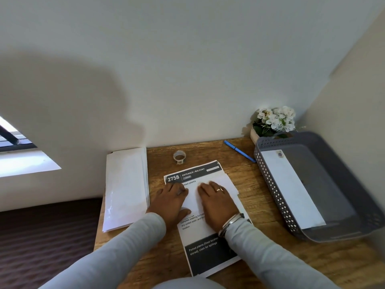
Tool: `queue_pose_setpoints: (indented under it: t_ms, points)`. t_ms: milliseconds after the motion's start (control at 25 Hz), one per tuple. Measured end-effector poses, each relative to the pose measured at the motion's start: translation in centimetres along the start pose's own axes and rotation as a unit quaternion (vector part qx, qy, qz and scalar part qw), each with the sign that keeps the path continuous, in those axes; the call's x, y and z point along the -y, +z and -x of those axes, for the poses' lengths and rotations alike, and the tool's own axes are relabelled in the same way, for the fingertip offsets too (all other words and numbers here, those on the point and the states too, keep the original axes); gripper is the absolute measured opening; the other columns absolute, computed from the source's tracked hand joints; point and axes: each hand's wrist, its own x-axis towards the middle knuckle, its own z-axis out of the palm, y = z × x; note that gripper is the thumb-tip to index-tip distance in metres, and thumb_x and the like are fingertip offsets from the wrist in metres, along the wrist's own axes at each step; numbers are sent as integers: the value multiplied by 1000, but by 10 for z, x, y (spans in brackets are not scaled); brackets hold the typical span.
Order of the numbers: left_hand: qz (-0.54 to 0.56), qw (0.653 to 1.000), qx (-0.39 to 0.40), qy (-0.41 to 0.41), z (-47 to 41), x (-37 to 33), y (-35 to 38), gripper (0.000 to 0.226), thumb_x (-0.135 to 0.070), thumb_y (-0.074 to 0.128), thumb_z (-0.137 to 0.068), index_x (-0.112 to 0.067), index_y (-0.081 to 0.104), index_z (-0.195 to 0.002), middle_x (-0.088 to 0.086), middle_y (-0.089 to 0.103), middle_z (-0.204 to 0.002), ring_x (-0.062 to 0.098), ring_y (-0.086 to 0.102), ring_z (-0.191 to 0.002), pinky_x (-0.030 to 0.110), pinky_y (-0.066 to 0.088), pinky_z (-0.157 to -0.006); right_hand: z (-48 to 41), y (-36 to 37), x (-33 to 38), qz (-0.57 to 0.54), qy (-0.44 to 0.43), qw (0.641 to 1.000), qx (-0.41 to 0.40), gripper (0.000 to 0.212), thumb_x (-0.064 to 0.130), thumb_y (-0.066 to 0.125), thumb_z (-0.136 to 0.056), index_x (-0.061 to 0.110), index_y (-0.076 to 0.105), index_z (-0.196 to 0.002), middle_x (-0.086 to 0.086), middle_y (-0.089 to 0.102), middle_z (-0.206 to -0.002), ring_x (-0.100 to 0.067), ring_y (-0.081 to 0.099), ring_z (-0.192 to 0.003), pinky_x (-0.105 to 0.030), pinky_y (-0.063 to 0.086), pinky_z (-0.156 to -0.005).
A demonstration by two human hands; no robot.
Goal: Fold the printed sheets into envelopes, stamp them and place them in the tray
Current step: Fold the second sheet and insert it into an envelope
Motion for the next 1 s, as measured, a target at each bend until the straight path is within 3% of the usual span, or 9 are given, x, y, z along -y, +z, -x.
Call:
queue_pose_setpoints:
  t_ms: [160, 320, 480, 600, 800, 1000]
  points:
    - [-5, 1000, 2, 1, 0, 1, 2, 70, -60, 48, -94, -24, 31, -153, -3, 29, -154, 23, 23, -144, 41, 25, -119, 1, -11, -31, -9, 45, 999, -29, 60, 20, 46, -95, 17, 31, -153, -4, 34, -158, -31, 29, -146, -51, 27, -118]
    - [0, 1000, -2, -1, 1, 1, 2, 71, -61, 48, -95, -25, 29, -153, -4, 28, -156, 23, 22, -146, 41, 23, -120, -2, -18, -61, 21, 96, 995, -31, 54, 32, 39, -98, 16, 35, -150, -5, 38, -153, -28, 35, -141, -48, 32, -115]
    - [6, 1000, -14, -1, 3, -1, 3, 73, -61, 50, -93, -24, 31, -153, -3, 29, -156, 23, 23, -145, 41, 23, -119, 4, -11, -40, 35, 77, 996, 6, 79, 52, 8, -90, 12, 20, -157, -11, 19, -164, -34, 19, -150, -55, 19, -120]
    - [6, 1000, -13, -6, 3, -1, 4, 74, -61, 51, -92, -24, 31, -153, -3, 30, -156, 24, 23, -145, 42, 24, -119, 14, 3, -9, 20, 37, 999, 33, 81, 53, 1, -89, 13, 4, -159, -8, -1, -168, -30, 1, -154, -54, 6, -123]
    - [0, 1000, -13, -6, 4, -1, 5, 74, -62, 51, -92, -25, 30, -153, -4, 29, -155, 23, 22, -146, 41, 23, -120, 15, 6, -43, 8, 106, 994, 21, 68, 46, 22, -103, 16, -4, -159, -5, -7, -168, -28, -3, -154, -53, 8, -123]
    - [5, 1000, -24, 0, 4, 0, 5, 74, -62, 53, -91, -23, 34, -152, -3, 32, -154, 24, 25, -145, 42, 24, -119, 13, 0, -63, 4, 152, 988, 27, 68, 41, 26, -104, 13, -2, -159, -7, -2, -168, -29, 0, -154, -53, 11, -123]
